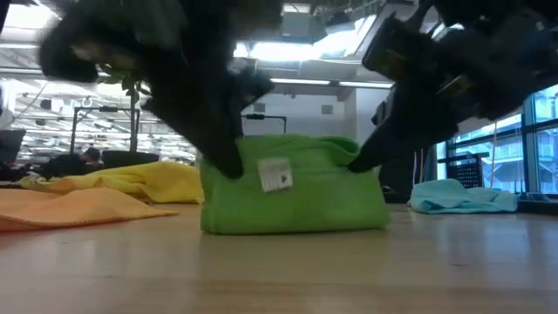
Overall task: Fold microfiber towels
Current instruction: Fold the green microfiber cloth
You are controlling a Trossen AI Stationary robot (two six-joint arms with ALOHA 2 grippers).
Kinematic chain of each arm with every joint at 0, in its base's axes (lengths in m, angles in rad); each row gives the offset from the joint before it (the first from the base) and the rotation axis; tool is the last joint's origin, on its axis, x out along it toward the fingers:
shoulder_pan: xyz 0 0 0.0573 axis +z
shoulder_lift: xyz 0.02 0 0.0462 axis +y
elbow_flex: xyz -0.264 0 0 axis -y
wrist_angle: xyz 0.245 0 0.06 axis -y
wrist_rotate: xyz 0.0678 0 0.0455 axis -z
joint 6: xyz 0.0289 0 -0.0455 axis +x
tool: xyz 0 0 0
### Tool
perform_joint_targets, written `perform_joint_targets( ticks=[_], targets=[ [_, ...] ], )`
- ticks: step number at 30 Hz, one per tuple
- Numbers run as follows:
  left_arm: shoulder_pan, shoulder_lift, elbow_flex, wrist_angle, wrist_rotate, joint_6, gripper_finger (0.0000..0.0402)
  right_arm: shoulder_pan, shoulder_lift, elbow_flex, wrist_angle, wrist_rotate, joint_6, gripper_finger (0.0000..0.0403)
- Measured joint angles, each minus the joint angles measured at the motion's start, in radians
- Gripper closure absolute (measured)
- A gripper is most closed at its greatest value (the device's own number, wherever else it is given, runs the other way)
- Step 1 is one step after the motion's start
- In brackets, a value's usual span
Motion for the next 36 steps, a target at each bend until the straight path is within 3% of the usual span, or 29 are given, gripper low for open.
perform_joint_targets(
  ticks=[11, 18, 25, 36],
  targets=[
    [0.068, -0.171, -0.214, 0.19, 0.025, -0.027, 0.0402, -0.057, 0.0, 0.0, -0.022, 0.039, 0.004, 0.0402],
    [-0.028, -0.183, -0.226, 0.233, 0.036, -0.092, 0.0401, 0.013, 0.0, 0.011, -0.008, -0.02, 0.114, 0.0402],
    [-0.108, -0.183, -0.191, 0.24, 0.04, -0.08, 0.0401, 0.107, 0.0, 0.129, -0.096, 0.039, 0.081, 0.0402],
    [0.041, -0.203, -0.255, 0.198, 0.077, -0.036, 0.0401, -0.067, 0.0, 0.126, -0.179, 0.032, 0.055, 0.0402]
  ],
)
